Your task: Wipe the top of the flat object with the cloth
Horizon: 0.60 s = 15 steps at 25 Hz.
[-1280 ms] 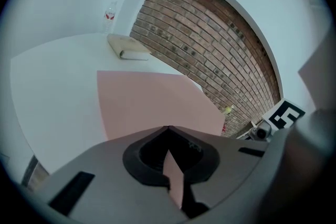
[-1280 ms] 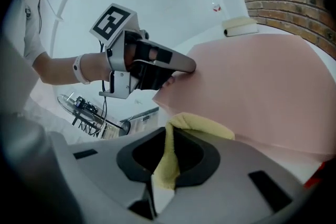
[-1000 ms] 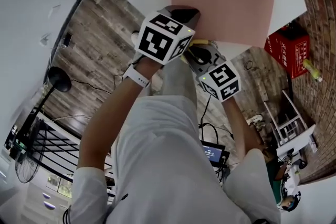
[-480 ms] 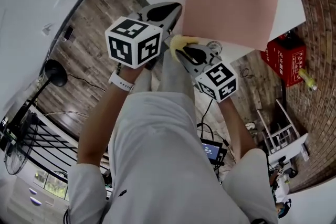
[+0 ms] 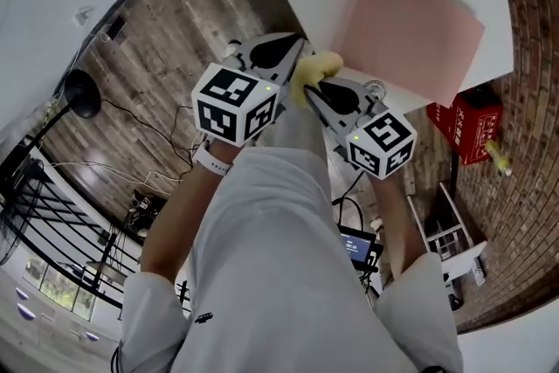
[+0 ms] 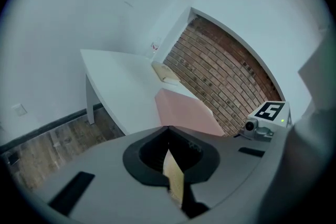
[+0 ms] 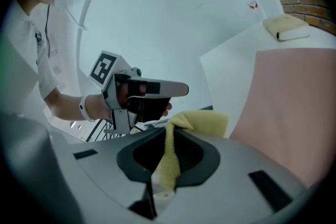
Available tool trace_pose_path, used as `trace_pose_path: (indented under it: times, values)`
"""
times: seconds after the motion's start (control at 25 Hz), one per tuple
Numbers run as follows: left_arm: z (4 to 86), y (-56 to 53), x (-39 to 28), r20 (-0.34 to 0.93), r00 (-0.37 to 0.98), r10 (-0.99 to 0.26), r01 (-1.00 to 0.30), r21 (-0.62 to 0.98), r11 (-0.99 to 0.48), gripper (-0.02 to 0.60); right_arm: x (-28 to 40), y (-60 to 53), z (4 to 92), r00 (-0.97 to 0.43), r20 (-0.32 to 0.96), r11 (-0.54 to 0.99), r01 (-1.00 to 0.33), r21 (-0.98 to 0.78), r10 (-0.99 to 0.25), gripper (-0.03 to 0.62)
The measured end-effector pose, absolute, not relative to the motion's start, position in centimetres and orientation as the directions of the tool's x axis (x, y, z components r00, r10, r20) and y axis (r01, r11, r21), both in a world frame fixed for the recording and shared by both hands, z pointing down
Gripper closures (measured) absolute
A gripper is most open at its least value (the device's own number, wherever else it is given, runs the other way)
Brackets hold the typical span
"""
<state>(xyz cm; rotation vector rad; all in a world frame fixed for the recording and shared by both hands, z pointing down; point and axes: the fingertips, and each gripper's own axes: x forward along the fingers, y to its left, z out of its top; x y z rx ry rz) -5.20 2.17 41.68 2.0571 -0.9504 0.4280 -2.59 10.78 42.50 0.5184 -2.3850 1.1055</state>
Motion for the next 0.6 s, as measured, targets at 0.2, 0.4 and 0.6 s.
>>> trace_pose_path:
  times: [0.2, 0.4, 0.6]
  values:
    - [41.0, 1.7, -6.5, 0.588, 0.637, -0.499, -0.770, 0.519, -0.372, 0.563, -2.3, 9.3, 42.3, -0.790, 0.584, 0.575, -0.569, -0.588, -0.185, 0.542]
    - [41.2, 1.6, -7.1, 0.594, 0.638, -0.490, -0.770, 0.517, -0.374, 0.563, -0.8, 6.9, 43.4, -0.694, 0.660, 0.449, -0.707, -0.547, -0.288, 0.541]
    - [41.5, 1.2, -7.6, 0.597, 0.635, -0.490, -0.772, 0.518, -0.369, 0.563, 0.1, 5.4, 44.6, -0.588, 0.751, 0.392, -0.794, -0.464, -0.301, 0.541]
